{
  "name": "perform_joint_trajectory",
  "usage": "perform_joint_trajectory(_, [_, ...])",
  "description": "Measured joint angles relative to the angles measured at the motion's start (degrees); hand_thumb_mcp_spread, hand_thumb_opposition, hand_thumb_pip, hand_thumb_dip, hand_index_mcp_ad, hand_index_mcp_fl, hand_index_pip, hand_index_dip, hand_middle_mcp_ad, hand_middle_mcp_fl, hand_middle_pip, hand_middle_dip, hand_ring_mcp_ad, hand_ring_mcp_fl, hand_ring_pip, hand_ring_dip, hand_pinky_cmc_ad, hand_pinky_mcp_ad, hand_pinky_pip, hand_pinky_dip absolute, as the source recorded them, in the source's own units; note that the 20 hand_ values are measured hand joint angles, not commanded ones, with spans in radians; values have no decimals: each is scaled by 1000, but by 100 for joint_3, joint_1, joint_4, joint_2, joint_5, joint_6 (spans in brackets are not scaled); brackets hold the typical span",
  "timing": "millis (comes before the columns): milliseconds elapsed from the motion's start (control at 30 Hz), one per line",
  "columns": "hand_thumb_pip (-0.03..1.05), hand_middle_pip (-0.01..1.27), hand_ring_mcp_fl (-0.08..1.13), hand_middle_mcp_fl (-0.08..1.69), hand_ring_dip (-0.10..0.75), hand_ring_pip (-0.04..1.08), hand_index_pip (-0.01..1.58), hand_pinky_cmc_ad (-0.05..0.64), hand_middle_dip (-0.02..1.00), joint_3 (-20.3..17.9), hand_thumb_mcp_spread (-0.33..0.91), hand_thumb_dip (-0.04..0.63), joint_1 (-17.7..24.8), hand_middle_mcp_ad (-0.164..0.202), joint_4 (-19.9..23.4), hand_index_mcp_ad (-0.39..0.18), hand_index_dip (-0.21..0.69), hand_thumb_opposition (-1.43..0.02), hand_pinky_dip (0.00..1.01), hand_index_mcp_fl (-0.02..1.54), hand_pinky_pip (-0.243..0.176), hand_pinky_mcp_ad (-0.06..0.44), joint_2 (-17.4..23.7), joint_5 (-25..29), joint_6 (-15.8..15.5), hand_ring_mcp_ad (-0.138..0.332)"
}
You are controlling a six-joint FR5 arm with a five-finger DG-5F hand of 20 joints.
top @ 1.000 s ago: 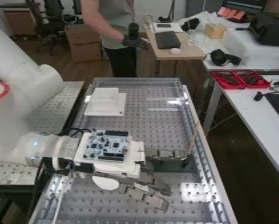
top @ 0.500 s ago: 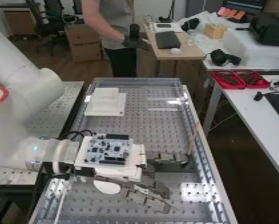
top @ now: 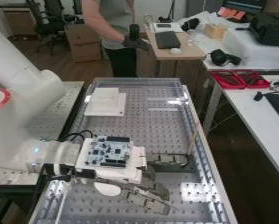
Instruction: Grab the paper clip and place it in the clear container
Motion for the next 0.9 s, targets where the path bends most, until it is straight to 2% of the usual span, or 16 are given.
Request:
perform_joint_trajectory(333, [667,644,393,581,501,164,175,426,712,-36,620,300,18,-138,4,-152,-173,-881,195,99,52,234,19,11,-21,38])
perform_joint_trajectory(533, [663,644,391,574,501,154,183,426,696,-44,623,300,9,-131,53,-155,-175,-881,195,101,51,230,-6,1,-45,35])
perform_joint_trajectory(567, [663,641,393,616,501,154,183,426,695,-45,623,300,4,-129,62,-154,-171,-881,195,101,51,230,-16,-12,-52,35])
perform_joint_trajectory(900, [667,733,393,658,504,155,183,426,705,-1,667,300,-70,-133,152,-162,-171,-913,195,101,51,230,-116,-167,-12,35])
